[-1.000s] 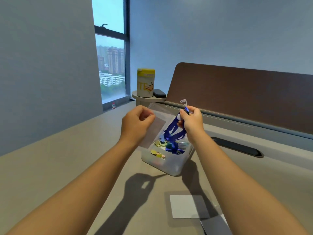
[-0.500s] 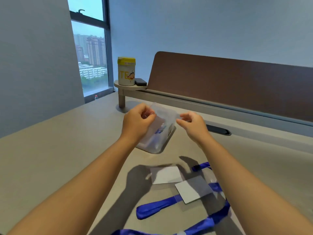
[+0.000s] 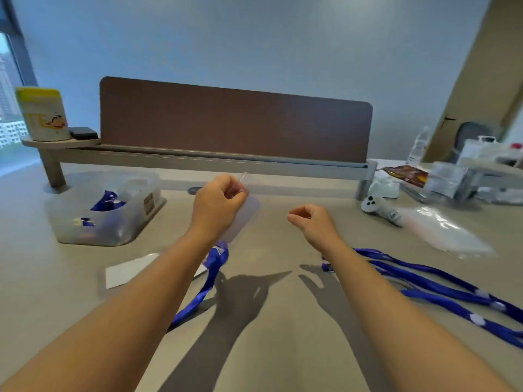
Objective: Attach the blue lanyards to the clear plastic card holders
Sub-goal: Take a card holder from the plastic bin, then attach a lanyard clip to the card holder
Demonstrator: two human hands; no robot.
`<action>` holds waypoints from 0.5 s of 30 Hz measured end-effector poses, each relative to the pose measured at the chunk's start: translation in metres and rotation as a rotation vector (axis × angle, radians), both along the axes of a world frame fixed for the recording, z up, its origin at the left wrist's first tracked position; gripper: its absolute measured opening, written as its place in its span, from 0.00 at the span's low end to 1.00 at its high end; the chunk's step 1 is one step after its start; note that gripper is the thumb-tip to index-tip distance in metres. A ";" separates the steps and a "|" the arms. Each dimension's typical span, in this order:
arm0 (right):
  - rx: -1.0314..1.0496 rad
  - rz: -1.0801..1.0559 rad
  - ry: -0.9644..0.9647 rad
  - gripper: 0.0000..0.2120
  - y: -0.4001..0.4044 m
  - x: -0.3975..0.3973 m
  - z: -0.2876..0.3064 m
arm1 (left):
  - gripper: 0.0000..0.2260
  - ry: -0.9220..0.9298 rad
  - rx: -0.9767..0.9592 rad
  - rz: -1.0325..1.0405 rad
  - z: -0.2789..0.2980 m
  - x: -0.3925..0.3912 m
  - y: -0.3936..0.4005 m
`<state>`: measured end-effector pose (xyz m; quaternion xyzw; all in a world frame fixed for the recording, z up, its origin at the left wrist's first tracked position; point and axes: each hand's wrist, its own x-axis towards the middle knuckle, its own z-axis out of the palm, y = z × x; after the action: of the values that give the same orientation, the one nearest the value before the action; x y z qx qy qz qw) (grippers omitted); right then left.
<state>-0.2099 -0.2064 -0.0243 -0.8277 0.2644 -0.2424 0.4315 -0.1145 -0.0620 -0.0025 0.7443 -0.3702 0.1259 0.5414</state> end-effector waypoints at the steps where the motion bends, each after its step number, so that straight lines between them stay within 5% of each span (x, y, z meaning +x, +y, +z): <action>1: -0.005 -0.030 0.008 0.13 -0.016 -0.006 -0.001 | 0.03 0.008 -0.001 -0.022 -0.001 -0.002 -0.015; 15: -0.145 -0.157 0.523 0.15 -0.149 -0.003 -0.069 | 0.05 0.070 0.047 -0.128 -0.047 0.020 -0.159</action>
<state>-0.2124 -0.3559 -0.0936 -0.8680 0.4118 -0.0716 0.2681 -0.0941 -0.2205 -0.0494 0.7357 -0.4006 0.0561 0.5433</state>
